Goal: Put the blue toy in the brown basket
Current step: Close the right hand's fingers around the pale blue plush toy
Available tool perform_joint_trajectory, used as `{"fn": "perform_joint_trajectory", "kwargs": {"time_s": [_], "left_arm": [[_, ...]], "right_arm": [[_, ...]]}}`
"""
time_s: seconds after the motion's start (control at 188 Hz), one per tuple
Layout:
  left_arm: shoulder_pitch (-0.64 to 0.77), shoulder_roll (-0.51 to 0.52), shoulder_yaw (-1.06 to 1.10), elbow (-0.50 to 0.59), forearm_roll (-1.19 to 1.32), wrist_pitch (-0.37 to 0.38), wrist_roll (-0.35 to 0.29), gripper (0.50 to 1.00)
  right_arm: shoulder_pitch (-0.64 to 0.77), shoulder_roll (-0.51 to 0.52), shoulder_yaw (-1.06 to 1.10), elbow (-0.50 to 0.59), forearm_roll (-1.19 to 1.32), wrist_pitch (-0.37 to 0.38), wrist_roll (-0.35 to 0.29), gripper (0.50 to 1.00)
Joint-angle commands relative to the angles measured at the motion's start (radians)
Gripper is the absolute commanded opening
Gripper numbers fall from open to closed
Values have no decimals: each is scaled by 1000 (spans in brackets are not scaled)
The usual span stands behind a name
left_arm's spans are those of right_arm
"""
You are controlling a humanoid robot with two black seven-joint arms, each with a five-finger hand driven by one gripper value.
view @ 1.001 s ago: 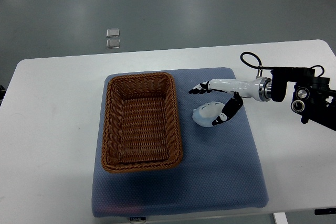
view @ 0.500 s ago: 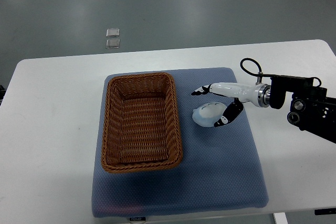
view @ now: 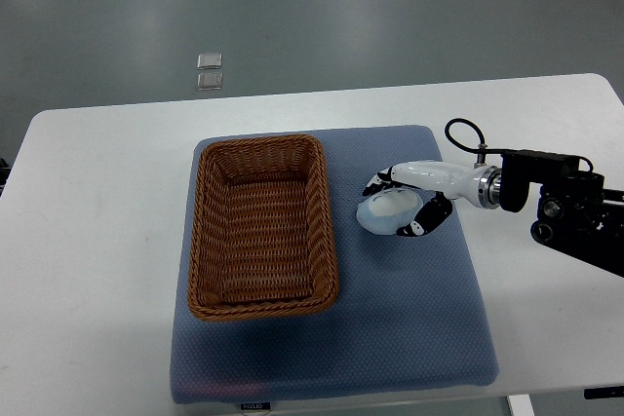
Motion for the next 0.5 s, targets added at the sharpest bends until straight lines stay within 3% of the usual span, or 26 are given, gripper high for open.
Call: {"fn": "perform_joint_trajectory", "kwargs": {"time_s": [0.0, 0.149, 0.415, 0.495], "left_arm": [[0, 0, 0, 0, 0, 0, 0, 1000], [0, 0, 0, 0, 0, 0, 0, 1000], [0, 0, 0, 0, 0, 0, 0, 1000], [0, 0, 0, 0, 0, 0, 0, 1000]], "right_arm": [[-3, 1, 0, -5, -6, -1, 2, 756], [-3, 1, 0, -10, -6, -1, 2, 738], [4, -1, 0, -8, -5, -1, 35, 505], [6, -3, 3, -10, -5, -2, 60, 500]]}}
